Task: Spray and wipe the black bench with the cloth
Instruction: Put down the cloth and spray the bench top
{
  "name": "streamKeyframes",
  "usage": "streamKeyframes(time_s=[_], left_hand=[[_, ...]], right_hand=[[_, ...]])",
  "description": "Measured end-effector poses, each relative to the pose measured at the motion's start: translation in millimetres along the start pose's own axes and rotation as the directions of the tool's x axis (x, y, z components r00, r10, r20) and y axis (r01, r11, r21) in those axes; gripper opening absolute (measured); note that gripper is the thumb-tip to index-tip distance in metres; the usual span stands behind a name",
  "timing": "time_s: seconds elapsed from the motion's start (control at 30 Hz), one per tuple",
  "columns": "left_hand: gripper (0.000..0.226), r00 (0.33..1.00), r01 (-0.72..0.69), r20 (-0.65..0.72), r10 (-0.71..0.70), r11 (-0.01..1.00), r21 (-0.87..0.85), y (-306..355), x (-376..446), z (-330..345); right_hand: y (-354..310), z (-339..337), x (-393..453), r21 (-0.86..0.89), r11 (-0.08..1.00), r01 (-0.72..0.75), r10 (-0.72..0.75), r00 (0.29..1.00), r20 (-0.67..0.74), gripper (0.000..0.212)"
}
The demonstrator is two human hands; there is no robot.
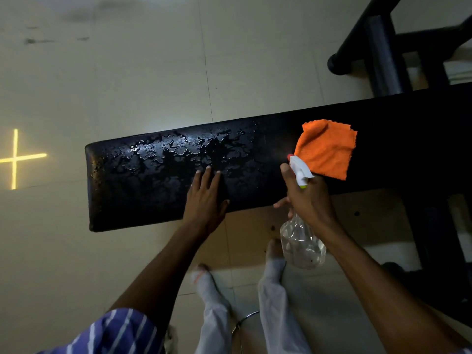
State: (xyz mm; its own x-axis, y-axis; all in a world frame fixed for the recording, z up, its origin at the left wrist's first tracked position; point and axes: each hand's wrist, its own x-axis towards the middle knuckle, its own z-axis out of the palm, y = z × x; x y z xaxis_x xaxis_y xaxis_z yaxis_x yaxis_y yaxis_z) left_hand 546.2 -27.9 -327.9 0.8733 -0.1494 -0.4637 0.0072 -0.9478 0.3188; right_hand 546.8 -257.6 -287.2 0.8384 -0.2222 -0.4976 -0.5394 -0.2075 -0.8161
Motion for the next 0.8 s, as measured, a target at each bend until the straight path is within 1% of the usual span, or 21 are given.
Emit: streamKeyframes(time_s=[0.03, 0.13, 0.17, 0.23, 0.33, 0.37, 0.47, 0.53, 0.6, 0.63, 0.73, 0.8], left_hand=[[0.082, 1.0, -0.004, -0.007, 0.004, 1.0, -0.001, -1.8, -1.3, 1.2], [0.08, 0.998, -0.003, -0.055, 0.001, 1.0, -0.025, -10.7, -9.6, 4.3], [0.08, 0.997, 0.003, -0.075, -0.005, 1.0, -0.027, -16.1, -12.8, 4.6], [0.079, 0.993, 0.028, -0.111, -0.032, 0.999, -0.037, -30.6, -19.0, 3.2], [0.078, 0.984, 0.084, -0.151, -0.095, 0.993, -0.079, -58.3, -28.1, -1.3], [0.078, 0.98, 0.103, -0.163, -0.117, 0.991, -0.09, -68.1, -30.8, -2.6], [0.08, 0.97, 0.161, -0.17, -0.172, 0.984, -0.075, -98.5, -38.9, -4.5], [0.084, 0.972, 0.193, -0.128, -0.195, 0.981, -0.031, -117.9, -43.9, -4.0], [0.09, 0.982, 0.18, -0.069, -0.178, 0.984, 0.013, -132.6, -48.2, -1.8], [0.091, 0.985, 0.163, -0.052, -0.162, 0.986, 0.016, -138.0, -49.9, -0.9], [0.089, 0.989, 0.137, -0.055, -0.138, 0.99, -0.024, -147.1, -51.6, -1.9], [0.084, 0.986, 0.136, -0.088, -0.141, 0.989, -0.066, -152.1, -53.8, -4.0]], right_hand=[[1.0, 1.6, -2.5, 0.004, 1.0, 0.004, -0.004, 1.0, 0.0, 0.04], [2.2, 9.5, -8.3, -0.033, 0.999, -0.012, 0.013, 1.0, 0.02, 0.057], [1.2, 13.5, -9.8, -0.045, 0.999, -0.02, 0.02, 1.0, 0.019, 0.058], [-0.4, 23.2, -13.3, -0.079, 0.997, -0.02, 0.022, 0.999, 0.024, 0.062], [-7.9, 42.8, -21.6, -0.116, 0.993, -0.012, 0.016, 0.999, 0.031, 0.078], [-11.5, 50.6, -24.5, -0.115, 0.993, -0.008, 0.012, 0.999, 0.036, 0.081], [-21.4, 76.1, -33.9, -0.092, 0.996, 0.013, -0.003, 0.994, 0.106, 0.071], [-26.2, 92.5, -37.8, -0.109, 0.994, 0.023, -0.01, 0.992, 0.127, 0.062], [-28.7, 107.1, -40.1, -0.171, 0.984, 0.053, -0.033, 0.992, 0.121, 0.045], [-30.7, 114.1, -41.4, -0.198, 0.978, 0.065, -0.042, 0.992, 0.12, 0.042], [-40.3, 134.5, -46.8, -0.259, 0.96, 0.105, -0.058, 0.982, 0.181, 0.052], [-46.8, 146.8, -49.7, -0.243, 0.966, 0.091, -0.031, 0.97, 0.241, 0.053]])
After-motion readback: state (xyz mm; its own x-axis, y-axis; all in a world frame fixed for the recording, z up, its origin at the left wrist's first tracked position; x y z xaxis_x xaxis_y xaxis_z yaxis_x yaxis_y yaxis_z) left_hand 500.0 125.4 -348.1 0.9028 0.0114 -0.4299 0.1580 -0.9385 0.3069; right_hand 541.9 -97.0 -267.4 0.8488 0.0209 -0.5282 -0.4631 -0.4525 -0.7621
